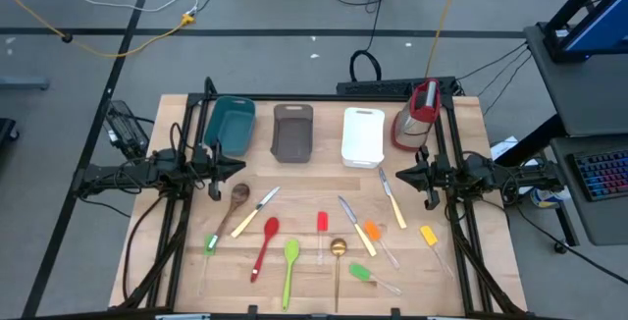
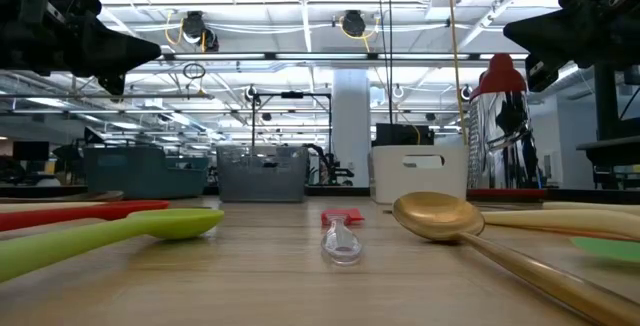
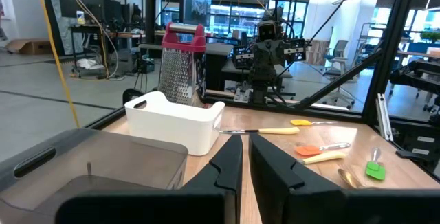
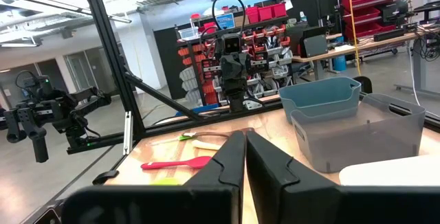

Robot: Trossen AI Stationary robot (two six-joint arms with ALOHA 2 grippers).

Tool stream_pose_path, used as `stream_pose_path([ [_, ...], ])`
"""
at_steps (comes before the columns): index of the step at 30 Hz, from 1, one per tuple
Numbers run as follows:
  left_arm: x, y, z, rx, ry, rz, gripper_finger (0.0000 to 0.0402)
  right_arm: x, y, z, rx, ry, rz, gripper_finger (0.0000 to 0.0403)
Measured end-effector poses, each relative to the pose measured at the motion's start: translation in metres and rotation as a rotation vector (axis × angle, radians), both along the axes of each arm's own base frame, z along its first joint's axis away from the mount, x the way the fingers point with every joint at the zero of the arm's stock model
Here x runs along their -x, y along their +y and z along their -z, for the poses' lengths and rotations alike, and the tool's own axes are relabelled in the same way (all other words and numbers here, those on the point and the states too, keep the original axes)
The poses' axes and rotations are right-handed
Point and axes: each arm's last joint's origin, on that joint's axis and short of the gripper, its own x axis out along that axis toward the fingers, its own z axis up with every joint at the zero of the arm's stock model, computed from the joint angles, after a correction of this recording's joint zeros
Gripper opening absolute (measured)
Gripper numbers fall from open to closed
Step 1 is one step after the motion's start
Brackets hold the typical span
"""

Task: Pick & Place Kitchen Items

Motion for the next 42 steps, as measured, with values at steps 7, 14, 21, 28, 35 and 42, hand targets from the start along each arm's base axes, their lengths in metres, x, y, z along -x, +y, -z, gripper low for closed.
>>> stream_pose_path([
  [7, 0.0, 0.0, 0.0001, 0.0, 0.0, 0.0, 0.0033, 0.0, 0.0, 0.0, 0.0, -0.001, 0.0, 0.0008],
  [14, 0.0, 0.0, 0.0, 0.0, 0.0, 0.0, 0.0033, 0.0, 0.0, 0.0, 0.0, 0.0, 0.0, 0.0008],
  [21, 0.0, 0.0, 0.0, 0.0, 0.0, 0.0, 0.0033, 0.0, 0.0, 0.0001, 0.0, 0.0, 0.0, 0.0008],
  [28, 0.0, 0.0, 0.0001, 0.0, 0.0, 0.0, 0.0033, 0.0, 0.0, 0.0, 0.0, 0.0, 0.0, 0.0009],
  [35, 0.0002, 0.0002, -0.0021, 0.006, -0.023, -0.006, 0.0033, 0.0, 0.0, 0.0001, 0.0, 0.0, 0.0, 0.0008],
  [42, 0.0, 0.0002, -0.0001, 0.006, -0.002, -0.006, 0.0033, 0.0, 0.0, 0.0001, 0.0, 0.0, 0.0, 0.0008],
])
